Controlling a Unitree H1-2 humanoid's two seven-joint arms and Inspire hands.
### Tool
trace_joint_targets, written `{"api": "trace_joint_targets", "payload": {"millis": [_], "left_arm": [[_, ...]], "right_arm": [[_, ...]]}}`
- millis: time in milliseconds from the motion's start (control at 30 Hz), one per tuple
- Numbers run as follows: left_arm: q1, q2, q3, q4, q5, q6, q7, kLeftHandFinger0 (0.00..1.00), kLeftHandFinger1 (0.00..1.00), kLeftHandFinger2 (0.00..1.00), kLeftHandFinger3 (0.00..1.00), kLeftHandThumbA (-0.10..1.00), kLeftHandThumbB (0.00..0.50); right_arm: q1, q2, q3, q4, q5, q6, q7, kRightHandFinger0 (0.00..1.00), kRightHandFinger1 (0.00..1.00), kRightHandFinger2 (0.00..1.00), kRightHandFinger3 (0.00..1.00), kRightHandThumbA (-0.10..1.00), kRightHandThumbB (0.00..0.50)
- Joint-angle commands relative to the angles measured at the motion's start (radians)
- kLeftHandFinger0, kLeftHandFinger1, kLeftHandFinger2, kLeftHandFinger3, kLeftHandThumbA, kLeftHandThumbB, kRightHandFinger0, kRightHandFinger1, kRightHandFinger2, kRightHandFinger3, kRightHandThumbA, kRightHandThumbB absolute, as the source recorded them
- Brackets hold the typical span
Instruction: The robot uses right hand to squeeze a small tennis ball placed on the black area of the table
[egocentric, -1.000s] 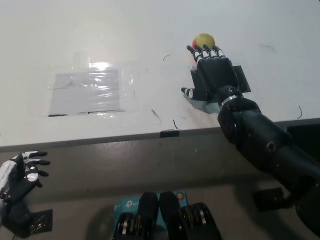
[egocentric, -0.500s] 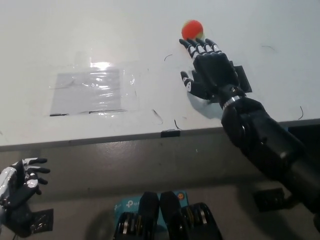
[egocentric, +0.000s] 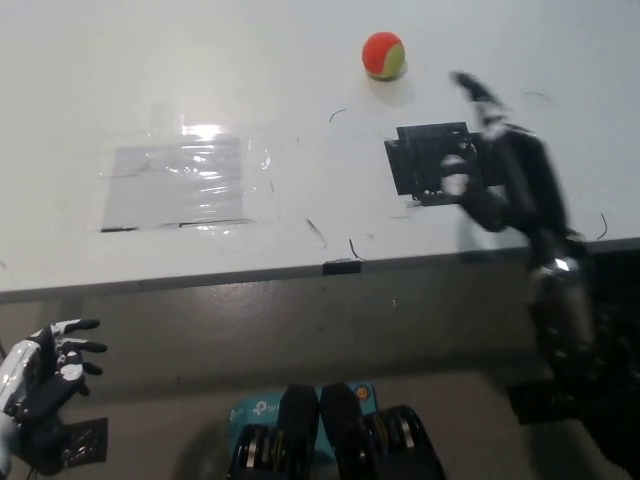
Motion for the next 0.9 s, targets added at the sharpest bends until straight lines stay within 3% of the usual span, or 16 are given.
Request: {"api": "trace_joint_targets", "payload": {"millis": [0,100,133,167,233,400,533,633,733,867], "left_arm": [[-0.006,0.03,0.022,-0.029,0.0,-0.013,0.011,0.36,0.45,0.56,0.68,0.0,0.15],[-0.002,0.034,0.022,-0.021,0.001,-0.022,0.008,0.39,0.48,0.58,0.68,-0.03,0.14],[-0.002,0.034,0.022,-0.021,0.001,-0.022,0.008,0.39,0.48,0.58,0.68,-0.03,0.14],[-0.003,0.032,0.023,-0.023,0.0,-0.014,0.01,0.39,0.47,0.58,0.67,-0.05,0.134],[-0.008,0.031,0.024,-0.021,-0.002,-0.023,0.011,0.33,0.44,0.55,0.66,-0.03,0.145],[-0.012,0.035,0.022,-0.019,0.003,-0.02,0.009,0.35,0.45,0.55,0.67,0.04,0.161],[-0.01,0.034,0.024,-0.02,0.0,-0.022,0.01,0.37,0.46,0.57,0.67,-0.03,0.145],[-0.006,0.034,0.025,-0.023,0.007,-0.017,0.016,0.37,0.46,0.58,0.68,-0.04,0.136],[-0.005,0.031,0.027,-0.025,0.004,-0.02,0.015,0.35,0.44,0.57,0.7,-0.01,0.146],[-0.005,0.032,0.029,-0.022,0.006,-0.019,0.015,0.38,0.47,0.59,0.71,-0.06,0.129]], "right_arm": [[0.14,0.021,-0.237,-0.015,0.307,-0.257,-0.03,0.63,0.84,0.96,1.0,0.15,0.187],[0.196,0.1,-0.309,0.063,0.411,-0.336,-0.019,0.58,0.76,0.87,0.96,0.18,0.211],[0.197,0.104,-0.316,0.063,0.41,-0.338,-0.012,0.44,0.69,0.83,0.9,-0.02,0.171],[0.227,0.134,-0.345,0.098,0.451,-0.346,-0.005,0.49,0.74,0.85,0.91,0.19,0.218],[0.249,0.162,-0.371,0.127,0.468,-0.352,0.005,0.4,0.61,0.81,0.89,0.24,0.217],[0.258,0.208,-0.421,0.237,0.461,-0.409,0.01,0.41,0.6,0.73,0.86,0.15,0.208],[0.248,0.231,-0.454,0.32,0.473,-0.455,0.025,0.4,0.62,0.72,0.85,0.11,0.198],[0.244,0.241,-0.463,0.329,0.471,-0.444,0.038,0.4,0.62,0.74,0.85,0.13,0.225],[0.241,0.245,-0.47,0.352,0.458,-0.46,0.04,0.38,0.58,0.71,0.84,0.11,0.214],[0.234,0.254,-0.481,0.366,0.473,-0.455,0.043,0.35,0.53,0.68,0.82,0.12,0.216]]}}
